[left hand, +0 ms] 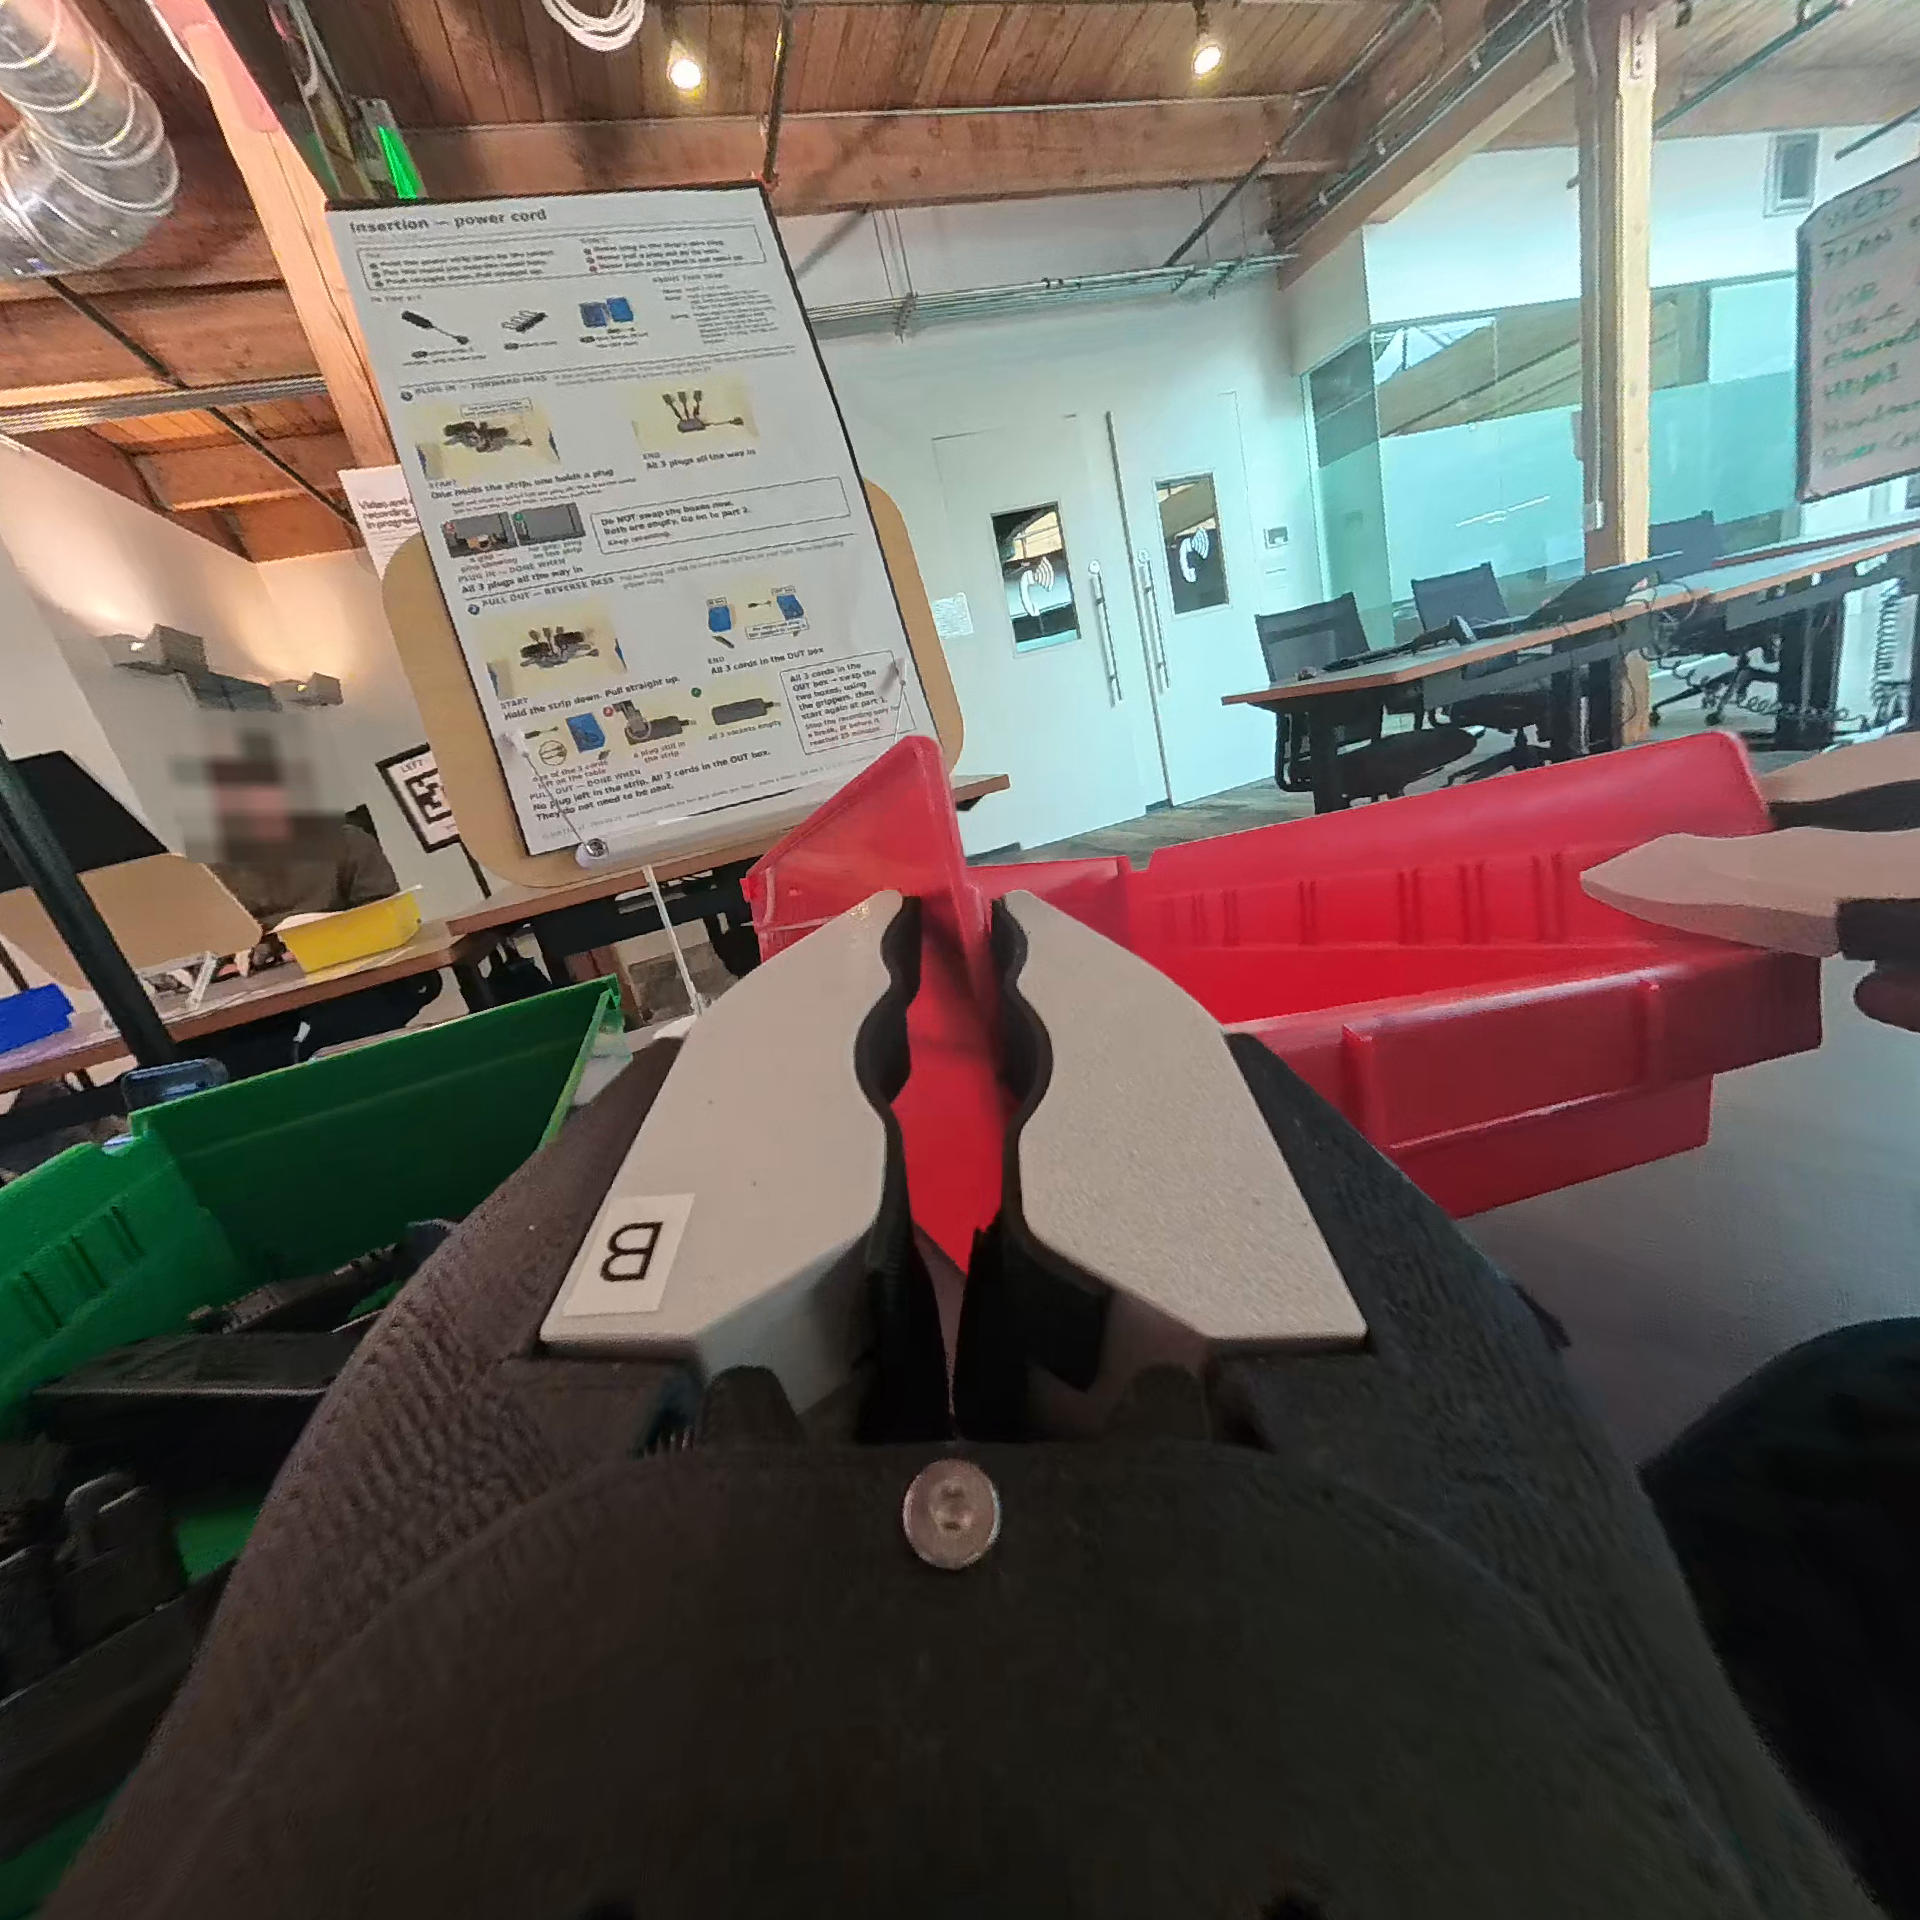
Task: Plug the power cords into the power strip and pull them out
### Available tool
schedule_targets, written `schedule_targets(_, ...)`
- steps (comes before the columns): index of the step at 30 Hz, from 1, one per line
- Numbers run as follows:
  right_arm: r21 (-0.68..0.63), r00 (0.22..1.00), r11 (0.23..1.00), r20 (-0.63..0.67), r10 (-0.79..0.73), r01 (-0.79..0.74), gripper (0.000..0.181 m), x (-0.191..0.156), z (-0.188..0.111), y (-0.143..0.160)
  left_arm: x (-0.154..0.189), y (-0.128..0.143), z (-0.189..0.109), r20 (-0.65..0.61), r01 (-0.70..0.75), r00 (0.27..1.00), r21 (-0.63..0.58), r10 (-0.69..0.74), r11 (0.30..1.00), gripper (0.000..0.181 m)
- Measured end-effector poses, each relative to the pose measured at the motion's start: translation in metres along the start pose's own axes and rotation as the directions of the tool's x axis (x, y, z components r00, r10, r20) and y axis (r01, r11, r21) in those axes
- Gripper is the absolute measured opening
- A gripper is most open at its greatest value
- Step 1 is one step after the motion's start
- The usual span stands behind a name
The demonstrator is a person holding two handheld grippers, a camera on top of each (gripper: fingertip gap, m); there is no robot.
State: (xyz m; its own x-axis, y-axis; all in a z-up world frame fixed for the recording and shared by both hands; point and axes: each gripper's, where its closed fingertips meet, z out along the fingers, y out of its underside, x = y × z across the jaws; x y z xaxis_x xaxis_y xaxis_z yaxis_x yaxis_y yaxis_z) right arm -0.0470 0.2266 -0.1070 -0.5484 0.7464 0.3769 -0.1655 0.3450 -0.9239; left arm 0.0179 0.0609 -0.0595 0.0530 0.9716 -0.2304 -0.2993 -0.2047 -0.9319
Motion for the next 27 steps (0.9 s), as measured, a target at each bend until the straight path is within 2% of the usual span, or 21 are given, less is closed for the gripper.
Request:
schedule_targets(6, -0.014, 1.000, 1.000, 0.005, 0.006, -0.006, 0.012, 0.000, -0.002, 0.006, 0.002, 0.008, -0.002, -0.008, -0.008, 1.000, -0.055, 0.007, 0.998, 0.013)
schedule_targets(15, -0.033, 1.000, 0.999, -0.006, 0.001, -0.002, 0.012, -0.001, -0.004, 0.016, 0.009, 0.051, -0.004, -0.050, 0.055, 0.996, -0.280, -0.072, 0.958, 0.012)
schedule_targets(19, -0.054, 1.000, 0.999, -0.008, -0.006, 0.005, 0.012, -0.002, -0.004, 0.022, 0.012, 0.061, -0.004, -0.076, 0.099, 0.988, -0.337, -0.132, 0.936, 0.012)
schedule_targets(27, -0.077, 0.999, 0.997, 0.040, 0.023, -0.020, 0.014, -0.007, -0.003, 0.029, 0.019, 0.061, -0.003, -0.136, 0.153, 0.968, -0.349, -0.212, 0.925, 0.036)
